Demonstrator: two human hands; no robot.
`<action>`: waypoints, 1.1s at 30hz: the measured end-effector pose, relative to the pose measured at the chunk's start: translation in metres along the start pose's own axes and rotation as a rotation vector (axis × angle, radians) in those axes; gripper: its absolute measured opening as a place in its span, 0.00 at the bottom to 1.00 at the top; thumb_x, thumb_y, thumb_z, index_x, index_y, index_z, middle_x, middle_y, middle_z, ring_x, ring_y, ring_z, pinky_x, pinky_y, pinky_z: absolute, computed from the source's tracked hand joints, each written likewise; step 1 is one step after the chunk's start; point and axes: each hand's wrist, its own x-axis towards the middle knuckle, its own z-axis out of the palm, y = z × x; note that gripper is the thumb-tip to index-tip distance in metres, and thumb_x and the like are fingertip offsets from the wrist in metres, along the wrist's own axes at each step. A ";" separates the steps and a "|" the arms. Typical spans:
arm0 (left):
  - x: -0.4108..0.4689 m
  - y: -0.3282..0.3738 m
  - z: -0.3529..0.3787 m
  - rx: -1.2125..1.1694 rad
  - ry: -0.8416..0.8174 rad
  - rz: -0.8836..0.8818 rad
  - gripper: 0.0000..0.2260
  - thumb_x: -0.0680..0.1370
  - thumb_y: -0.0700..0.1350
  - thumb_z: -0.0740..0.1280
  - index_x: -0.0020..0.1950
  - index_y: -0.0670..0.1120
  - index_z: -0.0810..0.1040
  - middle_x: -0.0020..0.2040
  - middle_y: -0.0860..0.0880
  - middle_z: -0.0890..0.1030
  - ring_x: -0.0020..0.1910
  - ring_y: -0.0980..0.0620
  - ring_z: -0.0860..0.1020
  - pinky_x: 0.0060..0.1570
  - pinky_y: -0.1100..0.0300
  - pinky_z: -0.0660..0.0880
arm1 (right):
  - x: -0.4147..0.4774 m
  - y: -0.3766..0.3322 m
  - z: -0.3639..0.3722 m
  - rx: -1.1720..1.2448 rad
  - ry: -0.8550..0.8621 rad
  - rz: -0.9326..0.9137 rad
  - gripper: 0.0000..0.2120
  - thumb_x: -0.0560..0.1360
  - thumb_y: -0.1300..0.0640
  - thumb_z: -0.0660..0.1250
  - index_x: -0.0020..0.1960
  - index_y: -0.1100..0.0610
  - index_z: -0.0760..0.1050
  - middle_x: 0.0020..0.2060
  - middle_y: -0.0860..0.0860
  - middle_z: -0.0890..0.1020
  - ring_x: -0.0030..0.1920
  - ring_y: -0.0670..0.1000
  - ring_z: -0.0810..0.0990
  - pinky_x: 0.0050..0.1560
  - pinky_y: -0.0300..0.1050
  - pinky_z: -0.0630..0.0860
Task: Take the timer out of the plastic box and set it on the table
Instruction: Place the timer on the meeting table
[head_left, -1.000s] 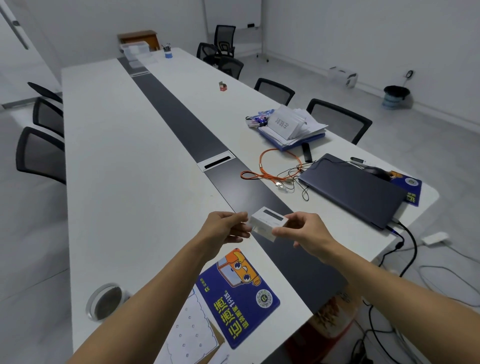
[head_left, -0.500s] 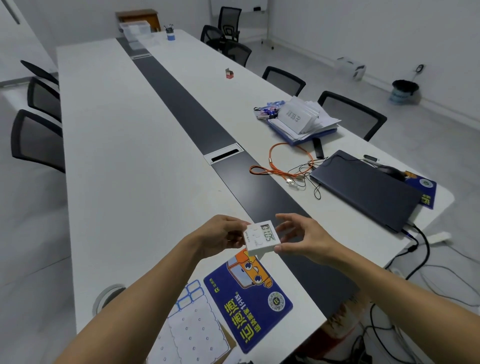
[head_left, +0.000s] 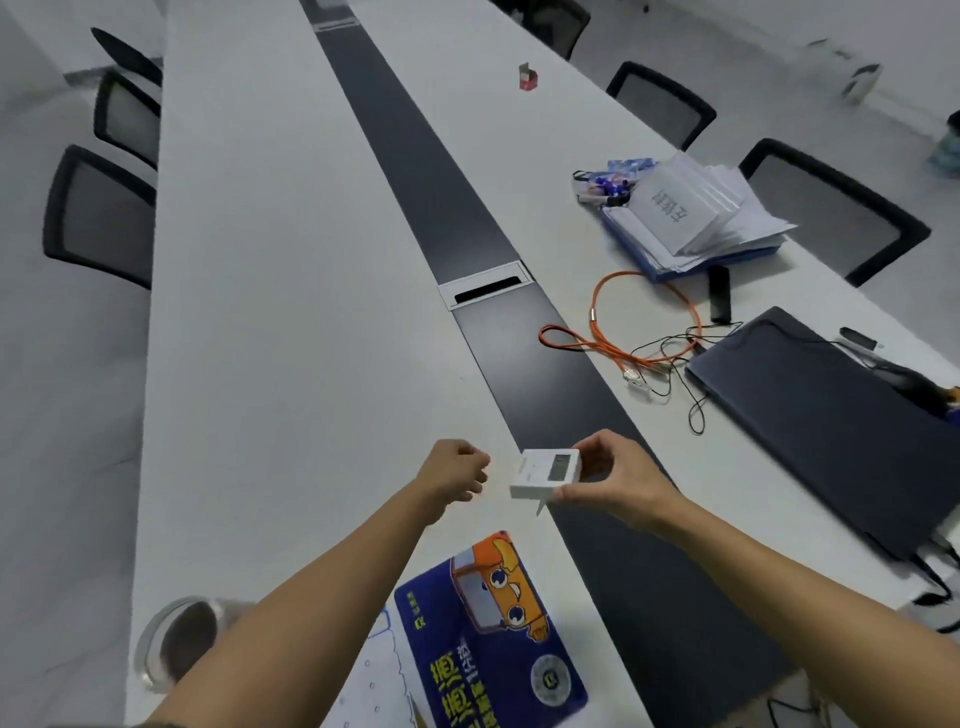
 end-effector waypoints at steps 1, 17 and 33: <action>0.015 -0.002 -0.002 0.093 0.102 0.004 0.12 0.81 0.44 0.62 0.58 0.38 0.77 0.56 0.40 0.81 0.49 0.45 0.78 0.52 0.52 0.77 | 0.017 0.002 -0.004 -0.030 0.023 0.011 0.27 0.62 0.48 0.81 0.54 0.52 0.72 0.53 0.48 0.80 0.51 0.48 0.81 0.42 0.35 0.80; 0.136 -0.066 0.001 0.848 0.281 -0.027 0.27 0.83 0.55 0.47 0.80 0.48 0.45 0.81 0.42 0.43 0.79 0.40 0.43 0.76 0.45 0.47 | 0.191 0.036 -0.007 -0.306 0.217 0.239 0.35 0.58 0.38 0.78 0.55 0.54 0.68 0.53 0.51 0.80 0.52 0.53 0.79 0.45 0.47 0.79; 0.157 -0.112 0.018 0.881 0.513 0.100 0.30 0.81 0.58 0.47 0.80 0.49 0.48 0.81 0.43 0.47 0.80 0.43 0.45 0.76 0.43 0.45 | 0.244 0.015 0.016 0.481 0.195 0.595 0.17 0.83 0.54 0.57 0.70 0.58 0.67 0.50 0.59 0.83 0.41 0.55 0.86 0.39 0.46 0.83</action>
